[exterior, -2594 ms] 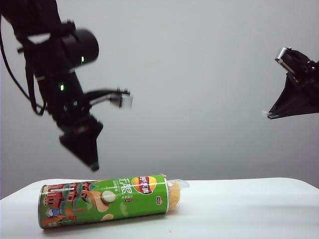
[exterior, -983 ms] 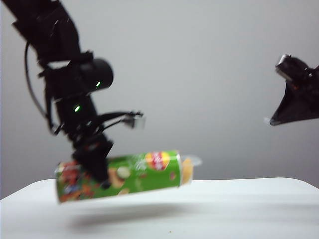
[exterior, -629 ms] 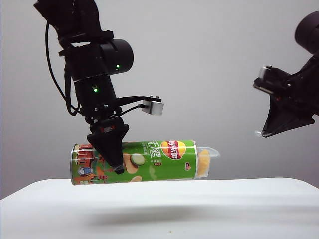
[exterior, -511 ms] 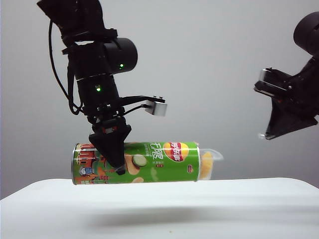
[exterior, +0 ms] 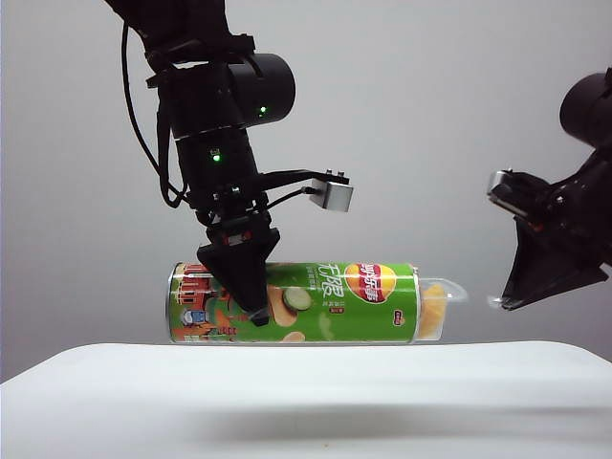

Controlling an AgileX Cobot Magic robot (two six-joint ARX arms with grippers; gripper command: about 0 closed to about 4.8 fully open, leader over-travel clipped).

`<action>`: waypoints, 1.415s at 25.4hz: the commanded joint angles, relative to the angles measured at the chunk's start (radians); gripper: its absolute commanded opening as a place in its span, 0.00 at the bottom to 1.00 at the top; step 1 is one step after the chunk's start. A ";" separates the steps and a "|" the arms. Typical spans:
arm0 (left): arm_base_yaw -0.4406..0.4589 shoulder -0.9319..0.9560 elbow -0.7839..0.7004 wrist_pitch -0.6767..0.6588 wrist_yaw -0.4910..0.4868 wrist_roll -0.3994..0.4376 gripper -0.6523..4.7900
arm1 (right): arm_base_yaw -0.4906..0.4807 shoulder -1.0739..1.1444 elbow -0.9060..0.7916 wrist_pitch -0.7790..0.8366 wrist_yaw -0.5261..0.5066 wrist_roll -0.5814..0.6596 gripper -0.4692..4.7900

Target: Pick up the green tub of chips from the desk, push the transparent container that's holding the chips and has slipped out back in, and finally put the chips back on the desk.

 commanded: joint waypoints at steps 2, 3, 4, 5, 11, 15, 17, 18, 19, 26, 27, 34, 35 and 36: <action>-0.002 -0.005 0.004 0.003 0.003 0.003 0.62 | 0.023 -0.003 0.003 0.002 -0.029 -0.001 0.09; -0.002 -0.005 0.004 0.009 0.003 0.003 0.62 | 0.034 -0.003 0.003 0.002 -0.038 -0.001 0.09; -0.002 -0.005 0.004 0.013 0.006 0.003 0.62 | 0.050 -0.003 0.003 0.002 -0.038 -0.001 0.09; -0.002 -0.005 0.004 0.014 0.006 0.003 0.62 | 0.058 -0.003 0.003 0.002 -0.038 -0.001 0.09; -0.004 -0.005 0.004 0.014 0.030 0.003 0.62 | 0.105 -0.003 0.003 0.007 -0.033 0.002 0.09; -0.010 -0.005 0.004 0.012 0.032 0.003 0.62 | 0.128 -0.003 0.003 0.014 -0.023 0.003 0.09; -0.013 -0.005 0.004 0.012 0.032 0.003 0.62 | 0.138 -0.003 0.003 0.015 -0.007 0.003 0.09; -0.016 -0.005 0.004 0.012 0.032 0.003 0.62 | 0.140 -0.003 0.003 0.017 -0.008 0.003 0.09; -0.023 -0.005 0.004 0.012 0.033 0.004 0.62 | 0.148 -0.003 0.003 0.020 -0.009 0.007 0.09; -0.041 -0.005 0.004 0.026 0.047 0.003 0.63 | 0.171 -0.003 0.003 0.036 -0.011 0.034 0.09; -0.044 -0.005 0.004 0.030 0.047 0.003 0.63 | 0.175 -0.003 0.003 0.034 -0.011 0.035 0.09; -0.045 -0.005 0.004 0.079 0.003 -0.008 0.63 | 0.177 -0.003 0.003 0.032 -0.011 0.045 0.09; -0.045 -0.005 0.004 0.087 0.001 -0.009 0.64 | 0.178 -0.003 0.003 0.032 -0.011 0.048 0.09; -0.045 -0.005 0.004 0.096 0.002 -0.013 0.64 | 0.180 -0.003 0.003 0.033 -0.011 0.052 0.09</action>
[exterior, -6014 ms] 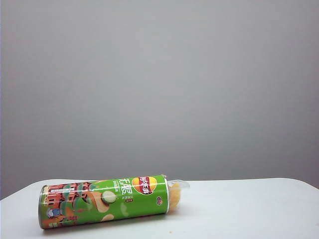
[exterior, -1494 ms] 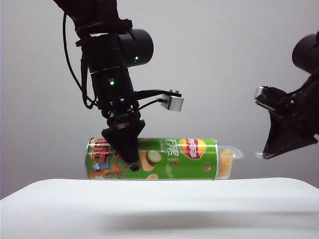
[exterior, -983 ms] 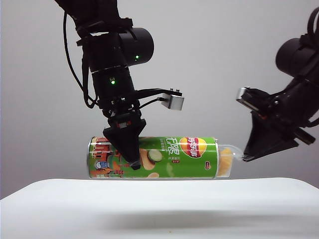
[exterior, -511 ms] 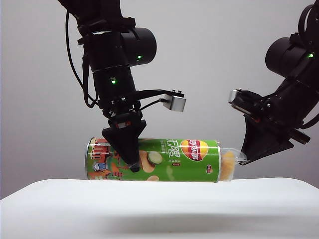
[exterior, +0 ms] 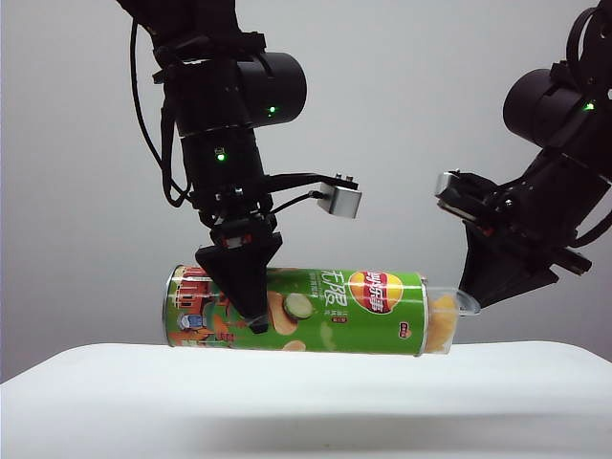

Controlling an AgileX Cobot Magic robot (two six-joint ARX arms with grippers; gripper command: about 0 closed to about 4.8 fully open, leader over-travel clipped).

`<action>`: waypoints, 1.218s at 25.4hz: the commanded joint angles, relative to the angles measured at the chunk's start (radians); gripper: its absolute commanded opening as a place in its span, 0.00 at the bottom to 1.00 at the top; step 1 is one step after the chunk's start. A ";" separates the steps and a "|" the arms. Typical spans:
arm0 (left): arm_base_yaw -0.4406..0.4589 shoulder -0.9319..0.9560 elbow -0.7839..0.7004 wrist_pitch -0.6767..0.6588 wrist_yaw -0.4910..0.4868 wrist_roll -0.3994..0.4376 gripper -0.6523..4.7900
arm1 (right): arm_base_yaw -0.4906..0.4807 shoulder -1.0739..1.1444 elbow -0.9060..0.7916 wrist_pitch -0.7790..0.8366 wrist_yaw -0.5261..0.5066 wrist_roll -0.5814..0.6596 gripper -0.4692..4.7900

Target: Pick up the green tub of chips from the desk, push the transparent container that's holding the chips and has slipped out back in, and finally put the chips back on the desk.

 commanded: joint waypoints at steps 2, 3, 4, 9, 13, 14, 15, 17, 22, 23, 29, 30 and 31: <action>-0.009 -0.005 0.008 0.129 0.019 -0.031 0.66 | 0.028 -0.005 0.003 0.012 -0.061 0.014 0.09; -0.009 -0.005 0.008 0.134 0.021 -0.034 0.66 | 0.032 -0.005 0.003 0.014 -0.062 0.015 0.09; -0.009 -0.005 0.008 0.140 0.023 -0.039 0.66 | 0.035 -0.005 0.003 0.015 -0.060 0.014 0.09; -0.020 -0.005 0.011 0.142 0.047 -0.040 0.68 | 0.050 -0.005 0.003 0.039 -0.055 0.020 0.09; -0.021 -0.005 0.011 0.129 0.041 -0.041 0.68 | 0.049 -0.005 0.003 0.039 0.015 0.008 0.09; -0.015 -0.005 0.011 0.113 0.041 -0.041 0.68 | 0.049 -0.005 0.003 0.038 0.034 -0.012 0.09; -0.011 -0.005 0.011 0.104 0.034 -0.040 0.68 | 0.049 -0.005 0.003 0.037 0.044 -0.019 0.09; 0.014 -0.005 0.011 0.064 -0.013 -0.019 0.68 | 0.048 -0.008 0.003 0.036 0.122 -0.030 0.09; 0.092 -0.005 0.010 0.027 -0.021 -0.023 0.68 | 0.041 -0.008 0.072 -0.050 0.134 -0.068 0.09; 0.107 -0.005 0.010 0.020 -0.013 -0.023 0.68 | 0.041 -0.008 0.089 -0.072 0.119 -0.075 0.09; 0.238 -0.004 0.010 -0.014 0.259 0.080 0.68 | 0.027 -0.010 0.127 -0.238 -0.181 -0.262 0.09; 0.249 -0.004 0.010 -0.018 0.274 0.098 0.68 | 0.020 -0.010 0.127 -0.242 -0.198 -0.273 0.09; 0.263 -0.004 0.010 -0.022 0.288 0.116 0.68 | 0.006 -0.010 0.127 -0.241 -0.227 -0.277 0.09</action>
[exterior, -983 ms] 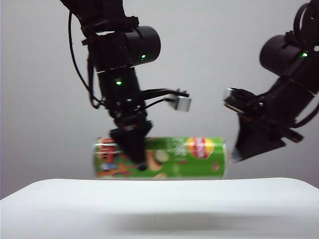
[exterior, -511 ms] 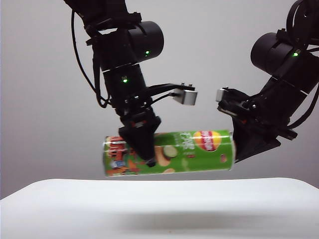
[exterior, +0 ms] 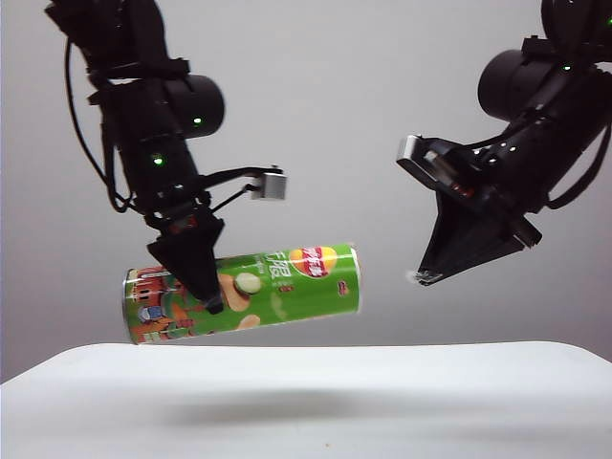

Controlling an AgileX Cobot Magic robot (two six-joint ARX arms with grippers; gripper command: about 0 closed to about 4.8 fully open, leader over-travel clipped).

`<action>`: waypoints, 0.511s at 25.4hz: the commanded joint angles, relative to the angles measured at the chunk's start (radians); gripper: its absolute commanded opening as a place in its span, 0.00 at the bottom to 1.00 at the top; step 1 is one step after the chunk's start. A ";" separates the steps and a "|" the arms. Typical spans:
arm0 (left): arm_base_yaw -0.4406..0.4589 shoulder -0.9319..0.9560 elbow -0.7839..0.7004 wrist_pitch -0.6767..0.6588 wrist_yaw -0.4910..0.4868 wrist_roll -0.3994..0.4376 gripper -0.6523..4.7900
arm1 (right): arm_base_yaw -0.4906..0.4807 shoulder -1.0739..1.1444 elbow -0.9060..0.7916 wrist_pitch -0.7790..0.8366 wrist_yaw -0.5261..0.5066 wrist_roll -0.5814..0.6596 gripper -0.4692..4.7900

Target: Pick up the green tub of chips from the desk, push the transparent container that's holding the chips and has slipped out back in, and finally put the chips back on the desk.

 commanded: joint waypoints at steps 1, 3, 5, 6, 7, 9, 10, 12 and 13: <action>0.043 -0.005 0.000 -0.006 0.074 0.084 0.68 | -0.047 -0.007 0.003 -0.006 -0.124 -0.046 0.09; 0.065 -0.005 -0.021 0.010 0.077 0.097 0.68 | -0.094 -0.007 0.003 0.006 -0.231 -0.050 0.09; 0.069 -0.004 -0.048 0.042 0.079 0.097 0.68 | -0.123 -0.007 0.003 0.015 -0.281 -0.050 0.09; 0.069 -0.003 -0.069 0.070 0.074 0.099 0.68 | -0.138 -0.007 0.002 0.021 -0.293 -0.049 0.09; 0.069 0.000 -0.105 0.129 0.069 0.103 0.69 | -0.153 -0.007 0.002 0.026 -0.294 -0.047 0.09; 0.066 0.010 -0.168 0.215 0.071 0.108 0.70 | -0.163 -0.006 0.002 0.026 -0.291 -0.047 0.09; 0.064 0.016 -0.185 0.230 0.065 0.113 0.70 | -0.164 -0.006 0.002 0.028 -0.291 -0.047 0.09; 0.053 0.044 -0.200 0.236 0.003 0.116 0.70 | -0.162 -0.006 0.002 0.044 -0.291 -0.047 0.09; 0.045 0.058 -0.200 0.236 -0.031 0.116 0.70 | -0.161 -0.006 0.002 0.051 -0.291 -0.046 0.09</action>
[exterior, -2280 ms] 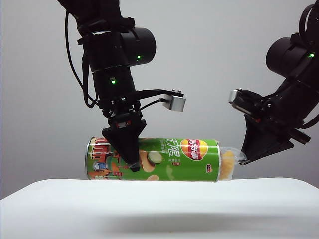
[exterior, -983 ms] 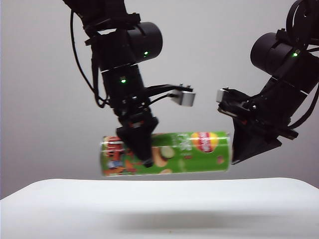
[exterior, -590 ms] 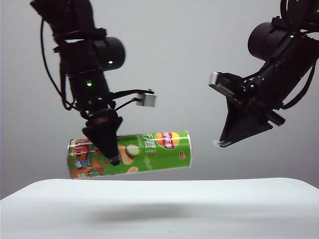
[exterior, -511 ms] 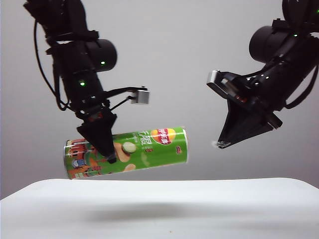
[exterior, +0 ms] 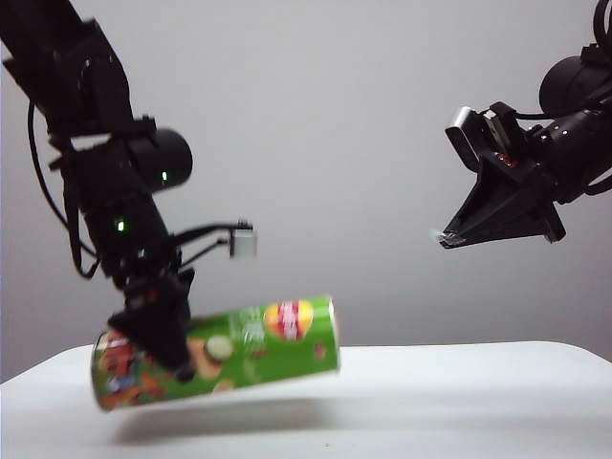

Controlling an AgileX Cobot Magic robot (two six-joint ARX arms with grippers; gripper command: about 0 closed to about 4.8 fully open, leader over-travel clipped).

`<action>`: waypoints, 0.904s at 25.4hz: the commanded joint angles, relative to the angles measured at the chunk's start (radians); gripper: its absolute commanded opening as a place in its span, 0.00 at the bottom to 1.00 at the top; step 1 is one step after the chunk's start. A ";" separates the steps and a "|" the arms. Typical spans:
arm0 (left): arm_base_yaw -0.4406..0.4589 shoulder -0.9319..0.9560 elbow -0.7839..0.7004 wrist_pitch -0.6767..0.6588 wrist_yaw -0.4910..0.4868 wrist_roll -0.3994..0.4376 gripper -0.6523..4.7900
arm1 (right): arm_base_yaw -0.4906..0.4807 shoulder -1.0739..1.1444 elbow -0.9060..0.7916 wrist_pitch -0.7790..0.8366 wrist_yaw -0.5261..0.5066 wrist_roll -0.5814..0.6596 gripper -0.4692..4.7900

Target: Pick up the green tub of chips from the desk, push the transparent container that's holding the chips and has slipped out back in, and finally put the chips back on the desk.

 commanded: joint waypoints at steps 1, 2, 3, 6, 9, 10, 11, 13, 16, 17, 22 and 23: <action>-0.021 0.044 0.001 0.016 -0.092 0.010 0.70 | 0.006 -0.006 0.002 0.045 -0.006 -0.003 0.09; -0.022 0.055 0.001 0.014 -0.094 0.010 0.70 | 0.006 -0.006 0.002 0.051 -0.005 -0.003 0.09; -0.027 0.070 0.001 0.016 -0.101 0.009 0.70 | 0.006 -0.004 0.002 0.059 0.007 -0.002 0.09; -0.030 0.079 0.002 0.021 -0.110 0.010 0.87 | 0.006 0.000 0.002 0.066 0.031 -0.002 0.09; -0.034 0.078 0.002 0.034 -0.135 -0.014 1.00 | 0.006 0.000 0.002 0.075 0.031 -0.002 0.09; -0.035 0.077 0.003 0.044 -0.146 -0.027 1.00 | 0.006 0.000 0.002 0.076 0.031 -0.002 0.09; -0.035 0.075 0.005 0.071 -0.190 -0.056 1.00 | 0.006 0.000 0.002 0.077 0.031 -0.002 0.09; -0.036 0.064 0.008 0.092 -0.253 -0.077 1.00 | 0.006 0.000 0.002 0.080 0.031 -0.002 0.09; -0.036 0.025 0.021 0.060 -0.259 -0.085 1.00 | 0.006 0.000 0.002 0.083 0.032 0.003 0.09; -0.038 -0.002 0.028 0.053 -0.259 -0.101 1.00 | 0.006 0.000 0.002 0.083 0.032 0.006 0.09; -0.051 -0.122 0.029 0.000 -0.261 -0.109 1.00 | 0.006 -0.001 0.002 0.083 0.031 0.051 0.09; -0.051 -0.156 0.029 -0.031 -0.265 -0.124 1.00 | 0.006 -0.007 0.003 0.074 0.021 0.074 0.09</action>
